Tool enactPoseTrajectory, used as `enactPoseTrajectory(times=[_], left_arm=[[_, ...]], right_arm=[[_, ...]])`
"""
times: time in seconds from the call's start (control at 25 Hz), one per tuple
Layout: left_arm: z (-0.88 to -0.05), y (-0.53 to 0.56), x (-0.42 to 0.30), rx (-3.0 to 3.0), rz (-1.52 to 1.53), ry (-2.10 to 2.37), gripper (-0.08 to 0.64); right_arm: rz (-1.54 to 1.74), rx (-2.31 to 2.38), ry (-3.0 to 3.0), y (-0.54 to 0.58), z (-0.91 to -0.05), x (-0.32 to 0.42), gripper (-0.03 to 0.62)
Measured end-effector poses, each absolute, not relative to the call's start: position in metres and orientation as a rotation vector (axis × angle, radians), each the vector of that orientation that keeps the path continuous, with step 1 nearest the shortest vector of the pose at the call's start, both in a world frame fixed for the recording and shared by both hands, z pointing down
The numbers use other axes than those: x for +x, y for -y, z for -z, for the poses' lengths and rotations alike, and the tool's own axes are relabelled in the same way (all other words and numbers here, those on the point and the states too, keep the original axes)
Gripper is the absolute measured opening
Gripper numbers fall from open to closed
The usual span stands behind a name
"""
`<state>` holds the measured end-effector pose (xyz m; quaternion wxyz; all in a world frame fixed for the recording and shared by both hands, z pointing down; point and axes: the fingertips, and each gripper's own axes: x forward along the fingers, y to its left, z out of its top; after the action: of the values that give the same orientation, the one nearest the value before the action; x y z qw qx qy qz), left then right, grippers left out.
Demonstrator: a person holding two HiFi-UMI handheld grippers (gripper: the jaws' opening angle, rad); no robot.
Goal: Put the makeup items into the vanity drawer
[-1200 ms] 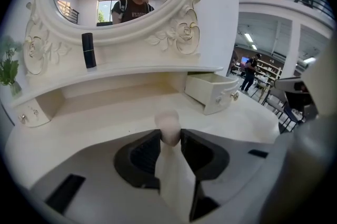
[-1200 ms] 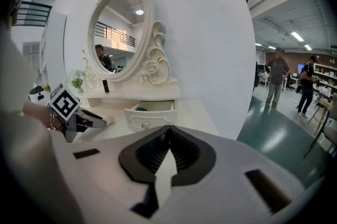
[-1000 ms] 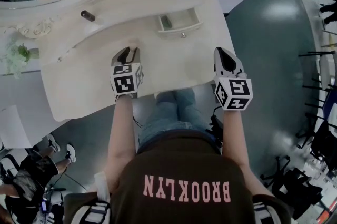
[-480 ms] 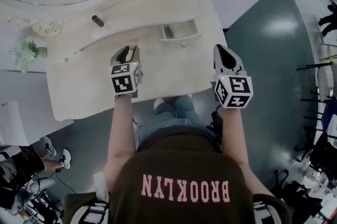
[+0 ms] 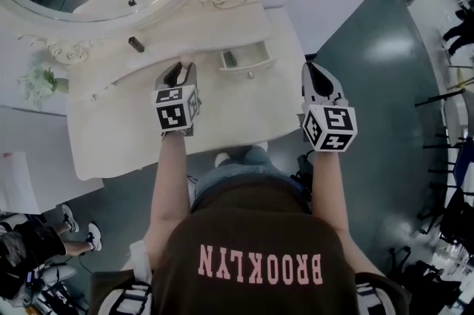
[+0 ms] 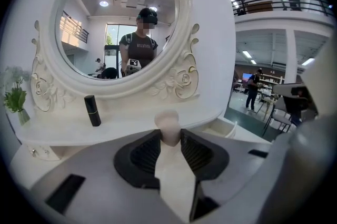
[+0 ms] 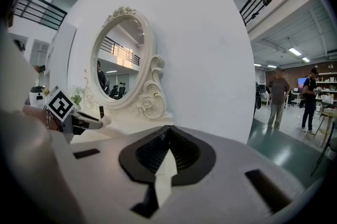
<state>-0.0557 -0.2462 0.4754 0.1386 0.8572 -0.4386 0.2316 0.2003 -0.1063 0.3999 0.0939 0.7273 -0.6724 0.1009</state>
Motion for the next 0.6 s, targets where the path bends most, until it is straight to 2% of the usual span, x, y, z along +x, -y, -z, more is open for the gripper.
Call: enactPoseTrajectory(times=[0.6], left_arm=[[-0.476, 0.233, 0.038, 2.598, -0.720, 1.091, 0.115]], right_arm=[[-0.339, 2.316, 1.848, 0.059, -0.403, 0.270, -0.003]])
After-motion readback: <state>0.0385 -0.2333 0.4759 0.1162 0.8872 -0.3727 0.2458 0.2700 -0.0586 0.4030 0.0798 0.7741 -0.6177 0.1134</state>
